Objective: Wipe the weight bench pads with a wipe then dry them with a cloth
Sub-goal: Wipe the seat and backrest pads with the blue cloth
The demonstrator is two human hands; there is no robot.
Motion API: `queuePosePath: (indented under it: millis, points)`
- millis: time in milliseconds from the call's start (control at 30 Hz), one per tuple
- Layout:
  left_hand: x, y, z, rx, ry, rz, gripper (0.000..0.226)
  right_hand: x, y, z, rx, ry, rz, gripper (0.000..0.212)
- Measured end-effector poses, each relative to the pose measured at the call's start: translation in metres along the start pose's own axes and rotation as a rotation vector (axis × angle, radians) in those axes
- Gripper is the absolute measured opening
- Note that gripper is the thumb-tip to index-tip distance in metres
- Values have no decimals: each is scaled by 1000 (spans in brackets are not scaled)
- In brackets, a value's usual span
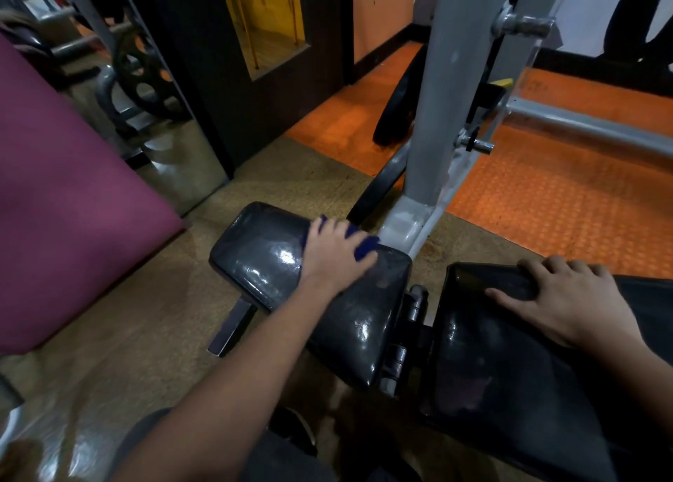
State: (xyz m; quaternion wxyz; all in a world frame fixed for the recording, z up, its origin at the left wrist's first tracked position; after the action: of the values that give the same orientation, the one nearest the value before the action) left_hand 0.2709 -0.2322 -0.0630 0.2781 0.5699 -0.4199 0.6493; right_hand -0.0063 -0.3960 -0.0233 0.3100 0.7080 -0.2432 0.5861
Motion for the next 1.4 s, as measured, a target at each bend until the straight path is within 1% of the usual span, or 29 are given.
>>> queuePosePath:
  millis: [67,133,200,267,333,400,433,600,667,733,767,800,867,900,967,1000,1033,1067,1133,1200,1233,1300,1333,1400]
  points:
    - [0,-17,16,123,-15,12,66,-1,1,1,-2,13,2,103]
    - [-5,0,23,179,-41,1,64,-2,2,2,-6,13,-4,104]
    - [-10,42,19,123,-54,-31,59,-3,2,2,-8,5,15,103]
    - [-13,83,11,3,-52,-54,50,-3,3,0,-9,5,30,103]
    - [-13,97,6,-82,-15,-62,48,-3,4,-1,-17,-1,32,103]
    - [-14,86,7,-112,4,-50,53,-3,4,0,-25,-9,25,103]
    - [-13,73,9,-101,11,-38,55,-3,5,0,-32,-15,30,103]
    - [-3,-9,6,95,32,53,62,-7,3,6,-110,-88,24,106]
    - [1,-16,1,181,38,57,59,-11,-7,12,-154,-125,-6,108]
    - [4,-6,-10,254,52,32,57,-15,-22,16,-153,-151,-2,105]
    - [3,7,-16,240,54,6,58,-15,-26,16,-146,-141,12,103]
    - [1,23,-20,188,43,-19,60,-14,-28,17,-135,-131,22,101]
    - [-7,54,-28,27,10,-49,64,-13,-29,17,-141,-149,28,97]
    - [-9,63,-31,-46,-2,-52,65,-14,-28,19,-164,-187,34,96]
    - [-8,61,-30,-129,-23,-41,66,-17,-29,26,-234,-293,67,95]
    - [-7,51,-25,-131,-22,-33,67,-17,-34,31,-242,-325,89,93]
    - [-6,34,-19,-104,-14,-23,67,-18,-44,35,-207,-335,120,88]
    - [-3,13,-14,-57,-2,-11,68,-19,-58,37,-135,-321,143,84]
    - [5,-32,-10,61,51,34,69,-25,-84,35,-3,-256,106,85]
    - [9,-54,-15,165,86,35,68,-30,-96,29,19,-187,21,89]
    - [9,-52,-18,204,85,36,67,-32,-98,28,13,-164,3,88]
    - [10,-26,-20,236,74,36,67,-30,-100,28,9,-130,0,84]
    - [8,-4,-21,209,50,30,68,-29,-100,29,6,-127,-1,82]
    - [-1,46,-25,82,0,-6,68,-31,-99,30,-3,-121,1,81]
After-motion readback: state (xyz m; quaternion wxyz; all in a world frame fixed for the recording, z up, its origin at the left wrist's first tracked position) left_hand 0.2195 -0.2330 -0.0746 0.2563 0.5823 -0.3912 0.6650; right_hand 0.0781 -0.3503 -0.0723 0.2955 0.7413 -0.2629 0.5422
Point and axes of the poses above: each hand's wrist, its own z-axis towards the middle knuckle, its own x-axis out of the back of the hand, y = z × x, the point moved 10 cm from there along z, towards the middle knuckle, and after that the axes turned 5 degrees about z, right-handed, at the moved point
